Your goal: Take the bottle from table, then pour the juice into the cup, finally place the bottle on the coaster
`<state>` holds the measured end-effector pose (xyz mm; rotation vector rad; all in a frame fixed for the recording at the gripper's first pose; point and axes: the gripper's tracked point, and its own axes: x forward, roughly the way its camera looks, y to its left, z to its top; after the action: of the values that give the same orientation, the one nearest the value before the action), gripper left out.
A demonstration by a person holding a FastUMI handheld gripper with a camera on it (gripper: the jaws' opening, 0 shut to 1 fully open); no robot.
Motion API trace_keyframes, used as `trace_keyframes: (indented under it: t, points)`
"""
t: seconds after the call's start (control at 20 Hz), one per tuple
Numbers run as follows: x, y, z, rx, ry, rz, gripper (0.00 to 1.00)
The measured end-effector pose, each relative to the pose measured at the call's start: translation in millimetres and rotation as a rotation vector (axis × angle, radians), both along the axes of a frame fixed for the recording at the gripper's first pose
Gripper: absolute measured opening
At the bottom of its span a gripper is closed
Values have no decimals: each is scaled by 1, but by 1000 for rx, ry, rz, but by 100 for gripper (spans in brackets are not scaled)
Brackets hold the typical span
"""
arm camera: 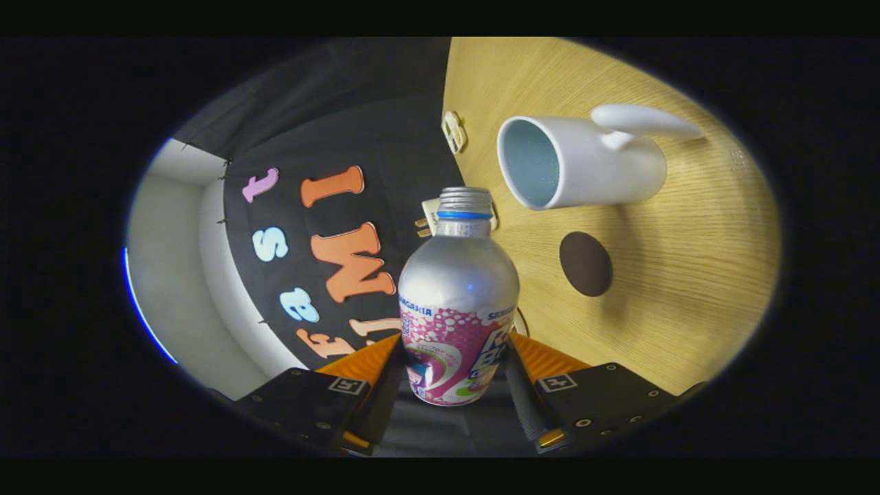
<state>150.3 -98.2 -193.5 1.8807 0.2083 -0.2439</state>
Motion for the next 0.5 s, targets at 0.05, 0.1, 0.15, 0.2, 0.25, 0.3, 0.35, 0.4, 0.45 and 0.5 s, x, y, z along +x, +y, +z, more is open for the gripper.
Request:
trace_keyframes:
  t: [0.05, 0.1, 0.15, 0.2, 0.25, 0.3, 0.35, 0.4, 0.45, 0.5]
  points:
    - [0, -1, -1, 7, 0, -2, 75]
    - [0, -1, 0, 15, -2, -5, 75]
    - [0, -2, 1, 25, -5, -10, 75]
    - [-1, -2, 1, 34, -10, -14, 75]
    - [-1, -3, 2, 44, -13, -19, 75]
    - [-1, -4, 3, 50, -16, -22, 75]
    - [-1, -4, 3, 54, -17, -25, 75]
    - [0, -5, 4, 57, -20, -27, 75]
    - [1, -4, 4, 57, -21, -26, 75]
    - [0, -3, 4, 57, -23, -25, 75]
